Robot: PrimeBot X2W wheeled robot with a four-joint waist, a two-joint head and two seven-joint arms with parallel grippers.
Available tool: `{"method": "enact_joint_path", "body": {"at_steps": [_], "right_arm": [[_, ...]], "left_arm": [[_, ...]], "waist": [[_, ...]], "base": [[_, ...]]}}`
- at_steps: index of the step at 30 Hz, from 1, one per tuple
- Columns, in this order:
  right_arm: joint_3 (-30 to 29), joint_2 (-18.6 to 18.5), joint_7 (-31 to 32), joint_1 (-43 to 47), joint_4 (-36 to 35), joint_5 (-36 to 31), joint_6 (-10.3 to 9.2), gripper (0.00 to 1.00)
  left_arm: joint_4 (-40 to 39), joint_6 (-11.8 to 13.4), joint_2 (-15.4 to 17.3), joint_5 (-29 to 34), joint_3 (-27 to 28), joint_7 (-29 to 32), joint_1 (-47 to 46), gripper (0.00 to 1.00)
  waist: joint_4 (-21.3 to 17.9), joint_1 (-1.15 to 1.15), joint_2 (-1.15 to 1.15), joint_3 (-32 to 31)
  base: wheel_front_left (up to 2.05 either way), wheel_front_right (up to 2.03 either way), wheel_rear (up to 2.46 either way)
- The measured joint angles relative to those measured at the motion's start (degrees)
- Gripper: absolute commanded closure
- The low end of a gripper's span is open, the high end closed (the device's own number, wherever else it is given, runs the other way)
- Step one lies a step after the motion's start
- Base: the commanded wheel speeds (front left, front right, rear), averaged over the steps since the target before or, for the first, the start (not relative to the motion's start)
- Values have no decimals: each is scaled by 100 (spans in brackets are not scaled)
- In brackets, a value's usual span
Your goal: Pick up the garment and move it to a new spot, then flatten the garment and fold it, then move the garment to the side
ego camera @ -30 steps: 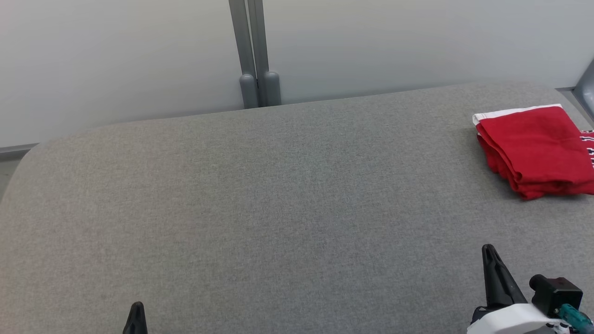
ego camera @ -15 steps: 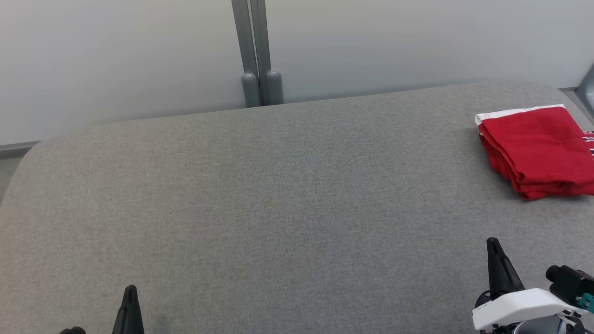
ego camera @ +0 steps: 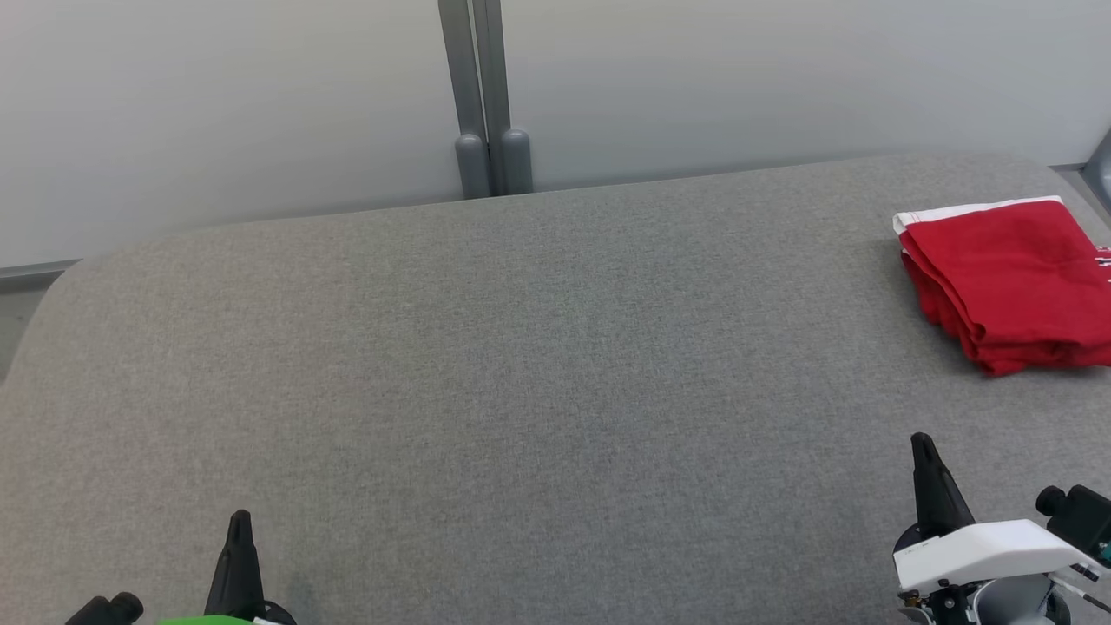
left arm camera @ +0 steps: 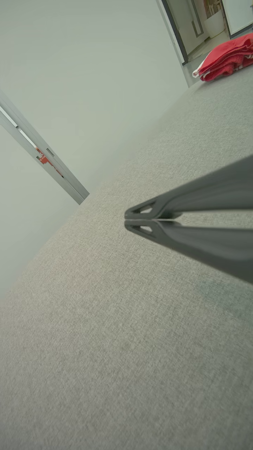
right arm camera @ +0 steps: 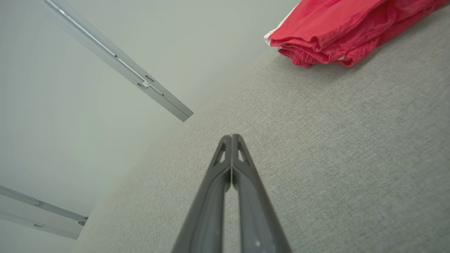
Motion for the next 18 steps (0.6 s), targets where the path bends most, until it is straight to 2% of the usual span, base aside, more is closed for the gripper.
{"method": "enact_joint_path", "body": {"at_steps": [18], "right_arm": [[-42, -8, 322, -212, 86, 1369, 0, 100]], "left_arm": [[75, -15, 3, -1234, 74, 330, -329, 100]], "waist": [[40, 0, 0, 17]], "base": [[0, 0, 0]]}}
